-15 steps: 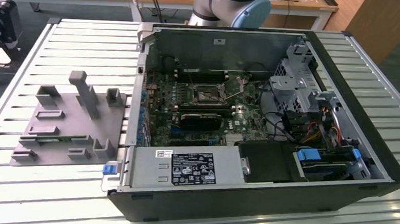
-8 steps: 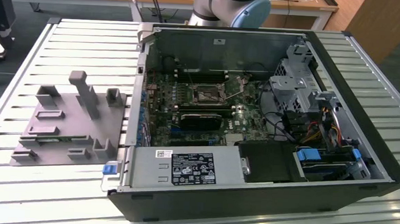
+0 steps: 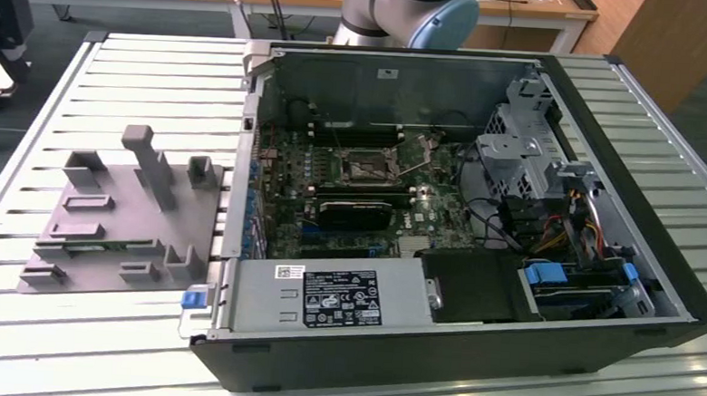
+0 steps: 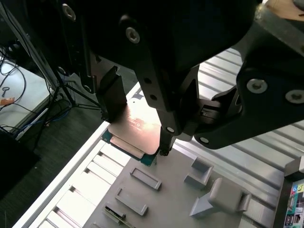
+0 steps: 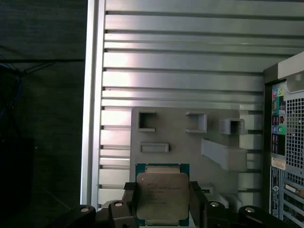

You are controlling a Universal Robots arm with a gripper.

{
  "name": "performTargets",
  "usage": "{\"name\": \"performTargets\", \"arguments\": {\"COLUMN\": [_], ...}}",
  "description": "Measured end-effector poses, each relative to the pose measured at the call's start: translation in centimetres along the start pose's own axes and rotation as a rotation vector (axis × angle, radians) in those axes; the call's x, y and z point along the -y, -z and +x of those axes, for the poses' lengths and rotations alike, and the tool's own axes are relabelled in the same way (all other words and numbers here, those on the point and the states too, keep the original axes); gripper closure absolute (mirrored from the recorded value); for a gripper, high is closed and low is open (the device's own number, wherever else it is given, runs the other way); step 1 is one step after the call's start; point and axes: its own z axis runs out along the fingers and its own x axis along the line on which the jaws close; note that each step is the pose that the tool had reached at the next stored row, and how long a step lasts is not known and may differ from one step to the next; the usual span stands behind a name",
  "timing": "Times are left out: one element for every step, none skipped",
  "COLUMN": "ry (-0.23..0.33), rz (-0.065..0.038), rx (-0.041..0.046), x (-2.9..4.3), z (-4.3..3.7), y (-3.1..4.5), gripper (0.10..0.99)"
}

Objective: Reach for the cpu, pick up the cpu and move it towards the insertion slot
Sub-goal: 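Pick up the cpu and move it towards the insertion slot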

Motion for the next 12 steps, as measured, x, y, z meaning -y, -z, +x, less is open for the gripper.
{"name": "performTargets", "arguments": {"ry": [0.000,0.000,0.000,0.000,0.000,0.000,0.000,0.000,0.000,0.000,0.000,0.000], "rz": [0.000,0.000,0.000,0.000,0.000,0.000,0.000,0.000,0.000,0.000,0.000,0.000], "rx": [0.0000,0.0000,0.0000,0.0000,-0.0001,-0.0001,0.0000,0.0001,0.0000,0.0000,0.0001,0.0001], "x": [0.00,0.00,0.00,-0.01,-0.02,-0.03,-0.06,-0.10,-0.14,-0.19,-0.25,-0.30], "z": [-0.26,-0.58,-0.94,-1.29,-1.68,-2.05,-2.42,-2.79,-3.15,-3.49,-3.85,-4.19], "y": [0.00,0.00,0.00,0.00,0.00,0.00,-0.01,-0.01,-0.01,-0.01,-0.02,-0.02], "gripper": [0.553,0.553,0.553,0.553,0.553,0.553,0.553,0.553,0.553,0.553,0.553,0.553]}}
